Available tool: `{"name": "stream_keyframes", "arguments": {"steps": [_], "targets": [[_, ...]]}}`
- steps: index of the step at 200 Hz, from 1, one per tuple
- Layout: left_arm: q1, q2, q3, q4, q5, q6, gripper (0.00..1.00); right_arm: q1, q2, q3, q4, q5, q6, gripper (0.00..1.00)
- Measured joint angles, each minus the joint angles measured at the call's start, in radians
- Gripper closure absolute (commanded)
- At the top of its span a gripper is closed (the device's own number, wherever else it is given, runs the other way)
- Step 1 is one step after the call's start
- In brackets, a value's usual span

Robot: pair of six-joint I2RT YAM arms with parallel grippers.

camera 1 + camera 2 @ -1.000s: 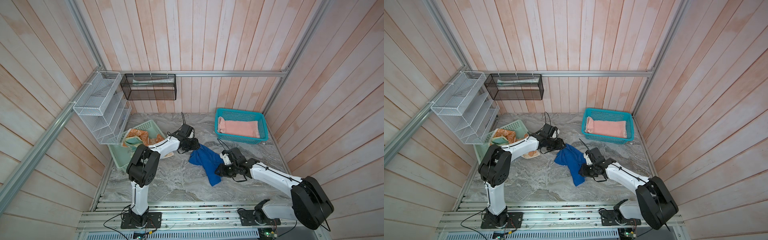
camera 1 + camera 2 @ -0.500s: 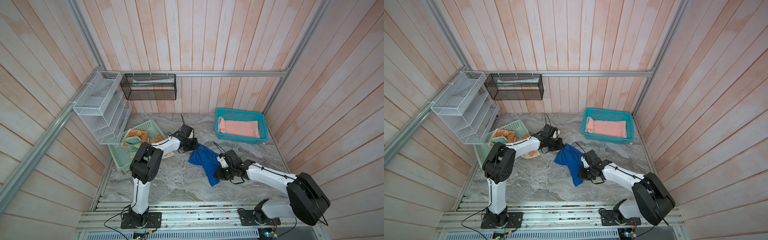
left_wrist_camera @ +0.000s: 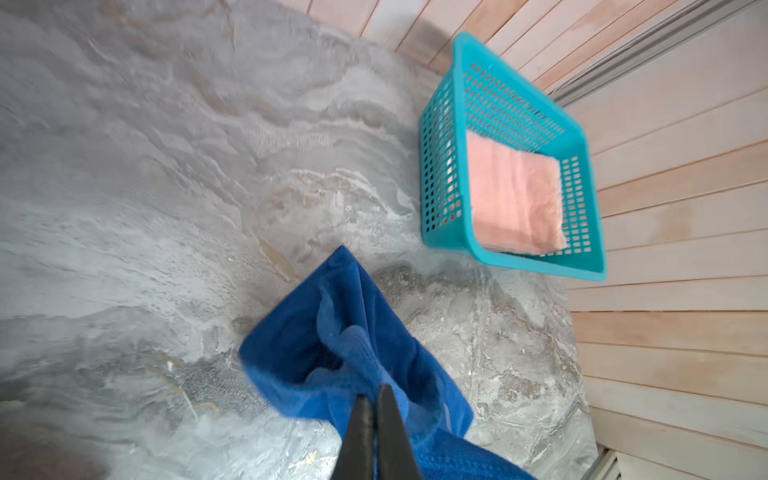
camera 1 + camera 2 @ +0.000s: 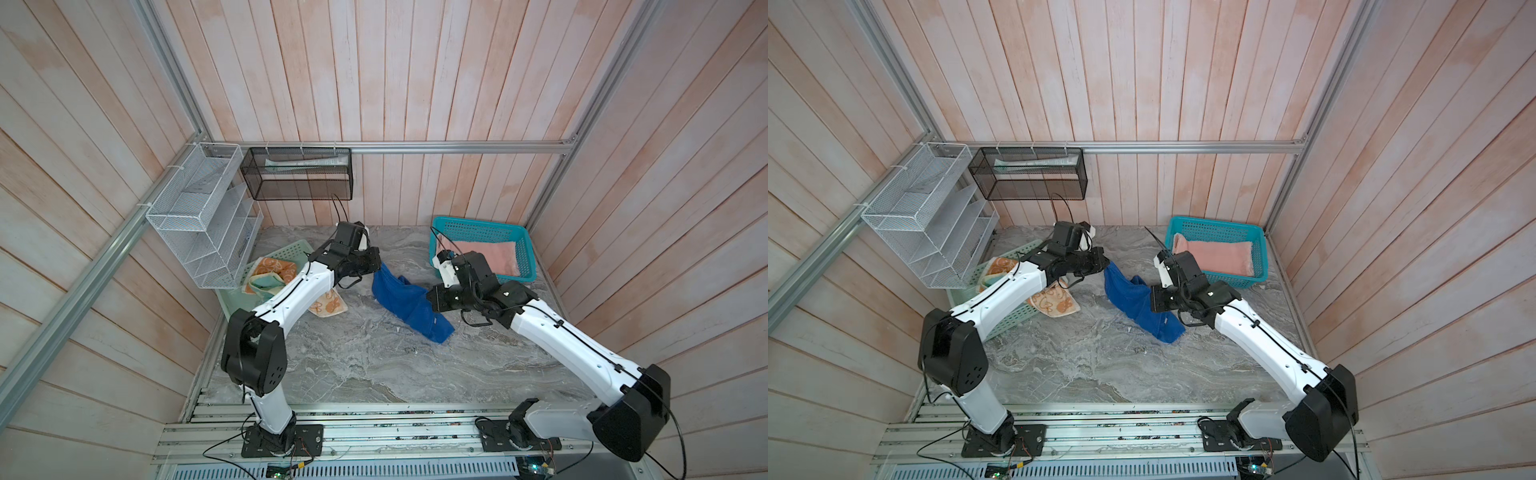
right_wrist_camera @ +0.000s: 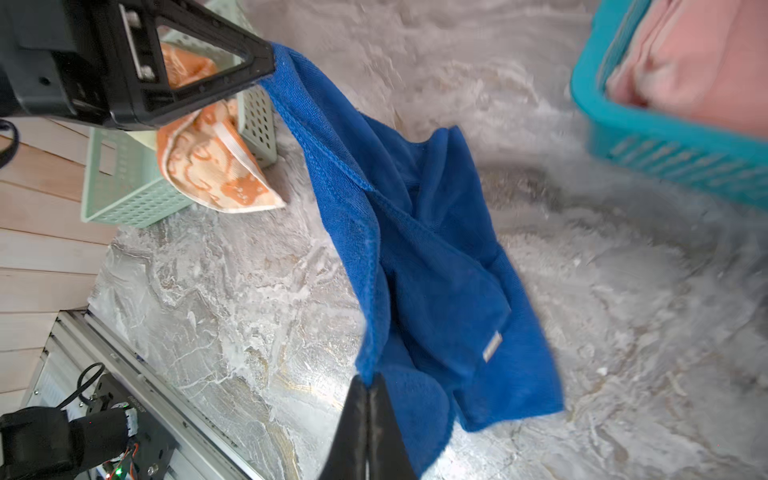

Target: Fold and stack the towels

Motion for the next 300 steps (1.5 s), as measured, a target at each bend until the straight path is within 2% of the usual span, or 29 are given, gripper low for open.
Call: {"name": "stream_keyframes", "arguments": {"steps": [14,31,53,71,80,98,111,122,174,211,224,248,260,291,300], "targets": [[0.000,-0.046,0.015,-0.031,-0.039,0.014,0.98,0.000,-0.029,0.037,-0.023,0.002,-0.026,1.00],[0.000,-0.096,-0.003,-0.052,-0.079,0.022,0.94,0.000,-0.091,0.003,-0.019,0.002,-0.042,1.00],[0.014,-0.154,-0.127,-0.047,-0.086,0.019,0.94,0.000,-0.183,-0.185,0.030,-0.023,-0.035,1.00],[0.026,-0.163,-0.245,-0.047,-0.075,0.007,0.91,0.000,-0.187,-0.372,0.098,-0.084,-0.003,1.00],[0.031,-0.160,-0.305,-0.048,-0.065,-0.005,0.85,0.000,-0.166,-0.460,0.133,-0.118,0.012,1.00],[0.031,-0.156,-0.404,-0.052,-0.043,-0.031,0.65,0.004,-0.115,-0.603,0.189,-0.172,0.045,1.00],[0.031,-0.155,-0.449,-0.055,-0.029,-0.047,0.53,0.006,-0.094,-0.647,0.200,-0.192,0.057,1.00],[0.032,-0.155,-0.471,-0.055,-0.024,-0.054,0.48,0.006,-0.083,-0.654,0.212,-0.204,0.058,1.00],[0.023,-0.193,-0.610,0.022,0.021,-0.176,0.47,0.006,-0.051,-0.643,0.277,-0.231,0.054,1.00],[-0.089,-0.184,-0.627,0.075,0.037,-0.235,0.49,0.010,-0.021,-0.643,0.294,-0.245,0.054,1.00],[-0.122,-0.159,-0.613,0.092,0.047,-0.244,0.49,0.012,-0.014,-0.639,0.290,-0.247,0.053,0.88],[-0.137,-0.122,-0.606,0.113,0.047,-0.256,0.49,0.012,-0.014,-0.594,0.256,-0.236,0.043,0.86],[-0.138,-0.116,-0.606,0.114,0.046,-0.262,0.49,0.012,-0.021,-0.564,0.249,-0.226,0.037,0.88],[-0.143,-0.114,-0.606,0.109,0.039,-0.267,0.49,0.012,-0.034,-0.532,0.257,-0.220,0.026,1.00],[-0.148,-0.115,-0.606,0.107,0.036,-0.270,0.49,0.012,-0.030,-0.533,0.254,-0.222,0.024,1.00]]}}
